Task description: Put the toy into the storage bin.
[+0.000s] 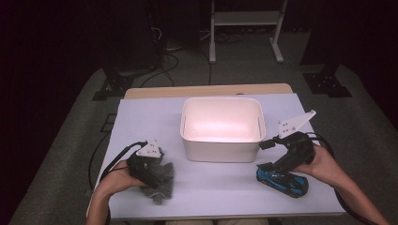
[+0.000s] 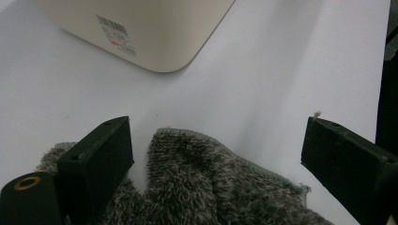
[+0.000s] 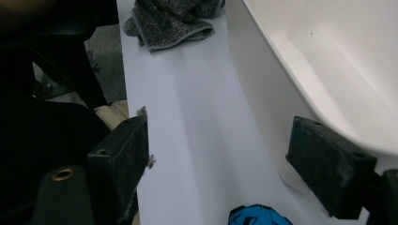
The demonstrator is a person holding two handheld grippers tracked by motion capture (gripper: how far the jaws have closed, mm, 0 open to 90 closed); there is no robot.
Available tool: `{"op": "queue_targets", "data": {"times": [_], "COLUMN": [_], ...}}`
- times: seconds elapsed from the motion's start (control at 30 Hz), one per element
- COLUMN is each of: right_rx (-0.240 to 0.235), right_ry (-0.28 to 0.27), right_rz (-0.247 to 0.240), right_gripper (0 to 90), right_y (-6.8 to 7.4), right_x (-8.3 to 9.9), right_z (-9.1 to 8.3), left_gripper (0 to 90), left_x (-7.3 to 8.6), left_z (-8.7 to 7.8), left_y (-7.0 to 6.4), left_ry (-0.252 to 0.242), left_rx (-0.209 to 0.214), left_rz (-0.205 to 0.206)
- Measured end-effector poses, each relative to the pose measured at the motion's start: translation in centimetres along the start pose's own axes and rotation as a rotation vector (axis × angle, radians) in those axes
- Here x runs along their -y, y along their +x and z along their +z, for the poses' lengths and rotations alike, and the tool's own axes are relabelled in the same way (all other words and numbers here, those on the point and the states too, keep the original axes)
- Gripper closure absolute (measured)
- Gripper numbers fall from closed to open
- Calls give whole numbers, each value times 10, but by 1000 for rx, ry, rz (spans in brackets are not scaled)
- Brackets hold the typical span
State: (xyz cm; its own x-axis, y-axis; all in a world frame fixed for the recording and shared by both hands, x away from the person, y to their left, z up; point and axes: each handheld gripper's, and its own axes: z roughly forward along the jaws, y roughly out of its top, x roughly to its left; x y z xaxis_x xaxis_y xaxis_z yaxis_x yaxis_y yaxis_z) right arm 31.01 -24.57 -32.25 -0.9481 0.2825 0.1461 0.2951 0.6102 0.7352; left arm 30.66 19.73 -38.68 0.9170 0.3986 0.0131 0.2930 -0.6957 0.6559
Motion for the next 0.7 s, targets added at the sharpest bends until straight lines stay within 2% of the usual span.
{"op": "queue_targets", "data": {"times": [0.2, 0.37, 0.7], "right_rx": [25, 45, 91], "right_ry": [-3, 32, 101], "right_rz": [33, 68, 102], "right_gripper": [195, 187, 176], "right_y": [-1, -4, -10], "right_x": [25, 45, 77], "right_z": [-2, 6, 26], "left_gripper": [88, 88, 88], "left_x": [-1, -1, -1], "left_z": [-2, -3, -2], "left_y": [-1, -1, -2], "left_ry": [-9, -16, -10], "left_rx": [1, -1, 3], "left_rz": [1, 1, 6]}}
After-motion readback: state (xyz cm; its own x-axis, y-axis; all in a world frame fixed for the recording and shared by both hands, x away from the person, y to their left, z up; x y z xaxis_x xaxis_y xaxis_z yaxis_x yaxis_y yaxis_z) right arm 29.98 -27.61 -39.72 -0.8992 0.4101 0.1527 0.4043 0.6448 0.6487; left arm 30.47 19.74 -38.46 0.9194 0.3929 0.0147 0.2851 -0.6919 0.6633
